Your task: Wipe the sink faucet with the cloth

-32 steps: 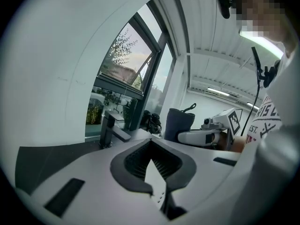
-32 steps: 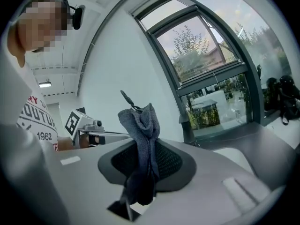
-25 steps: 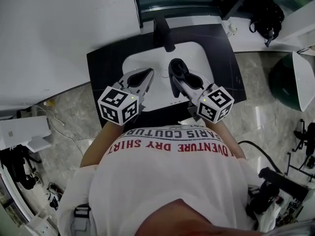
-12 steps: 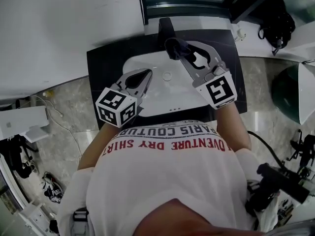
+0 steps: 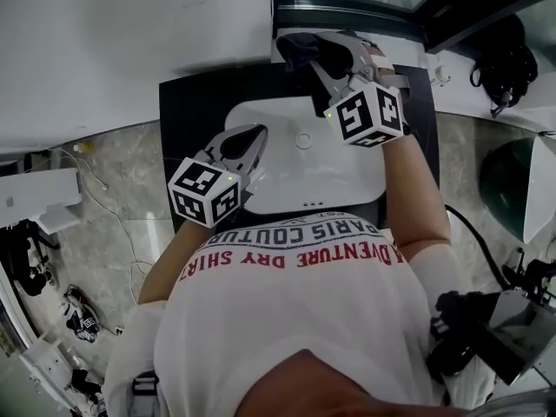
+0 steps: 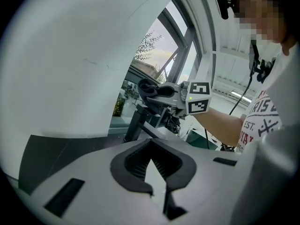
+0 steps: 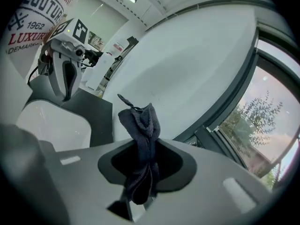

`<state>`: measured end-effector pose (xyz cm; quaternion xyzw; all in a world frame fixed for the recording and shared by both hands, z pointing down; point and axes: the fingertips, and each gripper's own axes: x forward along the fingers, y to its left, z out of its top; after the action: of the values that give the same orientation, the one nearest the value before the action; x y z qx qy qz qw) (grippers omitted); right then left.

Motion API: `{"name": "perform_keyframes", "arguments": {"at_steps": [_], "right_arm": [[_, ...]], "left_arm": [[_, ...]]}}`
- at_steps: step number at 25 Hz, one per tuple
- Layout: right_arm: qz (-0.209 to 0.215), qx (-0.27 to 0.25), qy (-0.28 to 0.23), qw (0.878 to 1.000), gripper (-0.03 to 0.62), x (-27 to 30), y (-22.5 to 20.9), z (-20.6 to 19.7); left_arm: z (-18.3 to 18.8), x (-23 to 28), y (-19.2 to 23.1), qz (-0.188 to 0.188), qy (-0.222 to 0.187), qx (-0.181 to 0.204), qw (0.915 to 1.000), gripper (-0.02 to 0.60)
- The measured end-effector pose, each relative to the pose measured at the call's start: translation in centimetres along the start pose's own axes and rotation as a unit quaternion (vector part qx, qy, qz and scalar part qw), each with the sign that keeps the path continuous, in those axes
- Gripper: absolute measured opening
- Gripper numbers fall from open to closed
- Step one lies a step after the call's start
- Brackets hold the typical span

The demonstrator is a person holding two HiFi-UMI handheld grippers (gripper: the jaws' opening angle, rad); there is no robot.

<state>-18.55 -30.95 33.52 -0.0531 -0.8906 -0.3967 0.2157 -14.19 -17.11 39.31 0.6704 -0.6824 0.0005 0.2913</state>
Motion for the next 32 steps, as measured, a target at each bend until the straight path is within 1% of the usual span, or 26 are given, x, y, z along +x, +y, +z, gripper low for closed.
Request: {"name": "perform_keyframes", "arguments": {"at_steps": [5,8,10,15,19,29,32], "right_arm": [[0.026,0.012,0.016,0.999,0.077,2.1,0.2,-0.9],[0.051,0.025,0.024,0.998,0.077,2.8,1.0,-1.3],[0.059,0.033,0.025,0.997,0.077,3.0,1.2,-1.4],[0.065,0.072,0.022,0.995,0.077,3.2,1.3,-1.4],[0.068,0.08,0.024,0.994,0.077,2.5,1.9,-1.2],[0.068,0.112,0.014,0.991,0.077,-3.0,6.2,-0.8],[0.066,0.121,0.01,0.99,0.077,-3.8,6.8,-1.1]], "left_arm": [[-0.2,0.0,0.8,0.006,-0.004,0.003,1.0,0.002],[-0.2,-0.3,1.0,0.006,-0.006,0.002,1.0,0.002],[-0.2,-0.4,1.1,0.007,-0.008,0.0,0.9999,0.002],[-0.5,-0.8,1.0,0.007,-0.009,-0.001,0.9999,0.002],[-0.5,-1.0,0.9,0.005,-0.011,-0.001,0.9999,0.002],[-0.9,-0.7,-0.7,-0.011,-0.007,0.003,0.9999,0.002],[-1.0,-0.5,-1.0,-0.013,-0.004,0.005,0.9999,0.002]]}}
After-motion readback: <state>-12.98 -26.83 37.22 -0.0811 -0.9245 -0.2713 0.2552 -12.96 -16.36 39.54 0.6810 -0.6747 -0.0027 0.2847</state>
